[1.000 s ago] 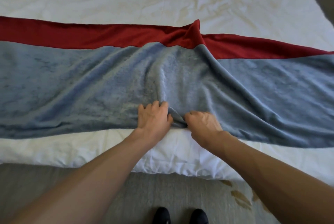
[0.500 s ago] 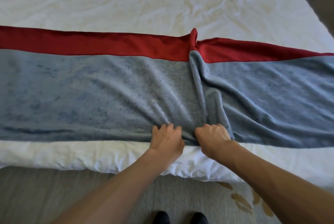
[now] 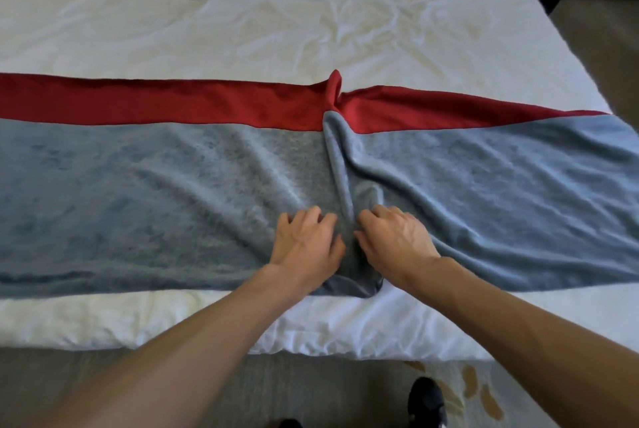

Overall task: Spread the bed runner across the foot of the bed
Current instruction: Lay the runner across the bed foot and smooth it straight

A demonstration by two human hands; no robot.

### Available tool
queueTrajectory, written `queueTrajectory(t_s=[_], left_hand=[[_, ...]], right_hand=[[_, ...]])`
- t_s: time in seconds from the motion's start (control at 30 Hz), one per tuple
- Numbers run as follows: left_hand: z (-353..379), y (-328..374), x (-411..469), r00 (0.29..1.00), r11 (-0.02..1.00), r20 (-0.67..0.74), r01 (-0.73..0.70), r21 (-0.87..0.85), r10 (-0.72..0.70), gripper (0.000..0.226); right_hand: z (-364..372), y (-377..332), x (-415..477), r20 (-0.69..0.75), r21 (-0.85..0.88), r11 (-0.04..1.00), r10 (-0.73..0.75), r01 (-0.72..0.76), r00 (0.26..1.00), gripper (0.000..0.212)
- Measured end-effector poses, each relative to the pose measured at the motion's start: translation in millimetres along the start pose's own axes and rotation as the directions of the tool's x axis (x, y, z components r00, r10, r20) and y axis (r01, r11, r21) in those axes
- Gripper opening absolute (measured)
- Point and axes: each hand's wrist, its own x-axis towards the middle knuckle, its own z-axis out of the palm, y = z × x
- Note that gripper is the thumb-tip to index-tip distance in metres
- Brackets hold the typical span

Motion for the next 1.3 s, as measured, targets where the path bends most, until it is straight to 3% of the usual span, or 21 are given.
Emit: queueTrajectory(t_s=[0.33, 0.47, 0.6, 0.8, 0.97, 1.1, 1.3], left_hand=[[17, 103, 94, 0.994, 0.998, -0.093, -0.063, -0.01, 0.061, 0.023], [25, 135, 139, 0.991, 0.999, -0.134, -0.032, -0.044, 0.026, 0.025], [31, 152, 171, 0.995, 1.0, -0.095, -0.013, -0.028, 0.01, 0.025], [33, 148, 221, 0.998, 0.997, -0.046, 0.036, 0.073, -0.033, 0.036], [41, 124, 266, 0.996, 0.992, -0.028, 0.086, 0.097, -0.083, 0.053], [48, 106, 301, 0.996, 0.99, 0.021, 0.08, 0.113, -0.083, 0.05], [46, 82, 349, 0.998, 0.993, 0.027, 0.05, 0.105, -0.053, 0.04]], right_hand=[[-20, 139, 14, 0.044, 0.03, 0.999, 0.018, -0.02, 0.999, 0.025], [-28, 200, 25, 0.066, 0.0, 1.0, 0.005, -0.005, 0.998, 0.024], [-31, 243, 41, 0.069, -0.01, 0.999, 0.042, -0.041, 0.997, 0.02], [-34, 275, 87, 0.05, -0.06, 0.995, 0.081, -0.078, 0.995, 0.014], [-38, 294, 139, -0.078, -0.045, 0.993, 0.108, -0.112, 0.991, 0.033], [-43, 315, 184, -0.035, 0.03, 0.987, 0.156, -0.155, 0.987, 0.034], [-43, 327, 238, -0.022, -0.016, 0.973, 0.231, -0.231, 0.973, 0.021]])
